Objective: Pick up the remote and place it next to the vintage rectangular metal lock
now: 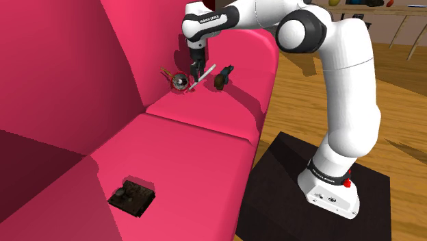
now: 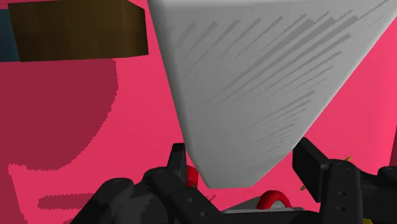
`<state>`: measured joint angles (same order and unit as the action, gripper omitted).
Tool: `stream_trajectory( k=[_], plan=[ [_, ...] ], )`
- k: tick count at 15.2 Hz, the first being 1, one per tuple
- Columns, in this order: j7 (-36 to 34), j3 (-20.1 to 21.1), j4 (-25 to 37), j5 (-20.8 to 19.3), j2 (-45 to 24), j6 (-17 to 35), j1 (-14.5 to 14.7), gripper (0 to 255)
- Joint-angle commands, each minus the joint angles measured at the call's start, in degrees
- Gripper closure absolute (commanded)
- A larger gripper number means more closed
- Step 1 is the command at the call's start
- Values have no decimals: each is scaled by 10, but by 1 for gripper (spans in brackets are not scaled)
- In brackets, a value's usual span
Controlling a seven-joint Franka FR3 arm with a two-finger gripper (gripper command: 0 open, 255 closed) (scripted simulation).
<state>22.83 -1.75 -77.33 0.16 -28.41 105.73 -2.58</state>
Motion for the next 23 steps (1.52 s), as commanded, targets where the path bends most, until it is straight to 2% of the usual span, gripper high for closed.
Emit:
stream_trajectory(
  k=[1,6,11,17,23],
  plan=[
    [-9,2,-24,-1,19,6,7,255],
    [-59,16,-137,-8,95,43,43,255],
    [-114,35,-221,-13,154,67,78,255],
    [-185,63,-295,-15,208,86,119,255],
    [-259,97,-342,-14,245,95,159,255]
  ],
)
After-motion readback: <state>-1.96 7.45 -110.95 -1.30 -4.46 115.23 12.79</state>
